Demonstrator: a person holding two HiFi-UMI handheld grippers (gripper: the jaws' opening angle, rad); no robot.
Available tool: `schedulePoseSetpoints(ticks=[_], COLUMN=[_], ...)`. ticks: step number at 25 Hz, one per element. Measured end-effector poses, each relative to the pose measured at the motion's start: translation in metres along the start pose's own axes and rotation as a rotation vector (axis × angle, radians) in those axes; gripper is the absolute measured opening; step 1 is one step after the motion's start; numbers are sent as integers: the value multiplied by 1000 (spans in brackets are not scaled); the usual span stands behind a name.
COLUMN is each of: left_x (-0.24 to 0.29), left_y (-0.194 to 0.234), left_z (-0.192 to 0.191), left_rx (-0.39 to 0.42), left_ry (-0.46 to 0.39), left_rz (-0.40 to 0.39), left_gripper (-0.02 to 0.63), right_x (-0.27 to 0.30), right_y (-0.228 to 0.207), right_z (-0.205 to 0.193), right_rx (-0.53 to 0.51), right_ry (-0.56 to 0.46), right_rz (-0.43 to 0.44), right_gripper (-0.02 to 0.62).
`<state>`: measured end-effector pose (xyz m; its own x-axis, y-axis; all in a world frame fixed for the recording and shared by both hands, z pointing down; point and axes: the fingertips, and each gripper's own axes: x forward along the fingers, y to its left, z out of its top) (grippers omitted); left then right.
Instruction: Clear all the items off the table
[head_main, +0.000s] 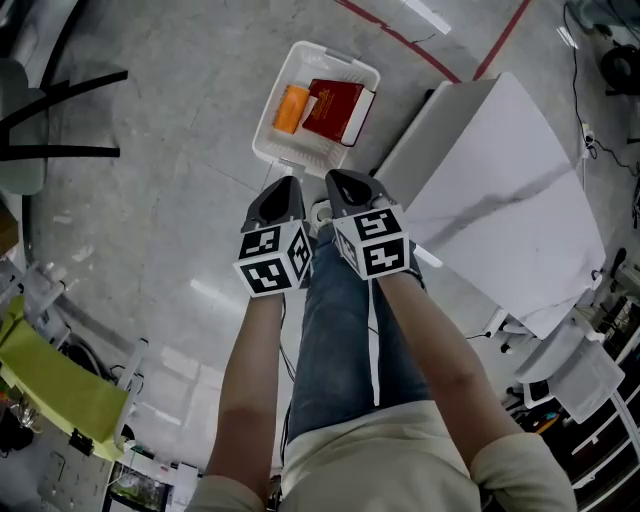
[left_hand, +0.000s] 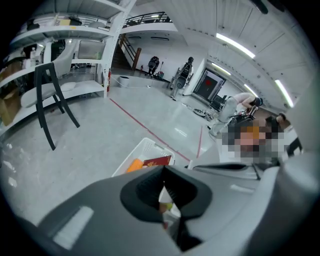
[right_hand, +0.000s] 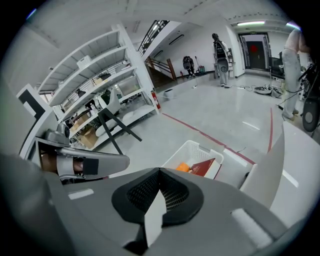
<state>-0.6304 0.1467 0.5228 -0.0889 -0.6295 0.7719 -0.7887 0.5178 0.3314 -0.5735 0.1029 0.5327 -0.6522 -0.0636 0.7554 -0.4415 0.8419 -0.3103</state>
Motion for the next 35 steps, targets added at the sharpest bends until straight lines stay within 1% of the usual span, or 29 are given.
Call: schedulePoseSetpoints(ticks=[9,16,21,27,31,35], left_x=[-29,-53,-79,-97,-111,-122], left_y=[-33,-71,-112,-161,-200,-249], left_z=[15,30,44,43,29,11], left_rx=[33,75,166,251,319,387], left_ry=[15,29,30,66,104,126], left_rz=[-38,-108,-177,-244,-291,-339], left_gripper=[9,9,9,9,9,9], right_x=[-50,-95,-138,-189,-232,-281], right_y=[5,3,3,-5,-25,-53], right_z=[22,34,40,42,38,22], right_rx=[-10,10,74,118,167,214], right_ry=[-35,-63,-111,-162,-205,-240], right_rz=[-29,-54,-84,-127,-169,-226], right_gripper=[-2,-2,-2,-2,-2,-2])
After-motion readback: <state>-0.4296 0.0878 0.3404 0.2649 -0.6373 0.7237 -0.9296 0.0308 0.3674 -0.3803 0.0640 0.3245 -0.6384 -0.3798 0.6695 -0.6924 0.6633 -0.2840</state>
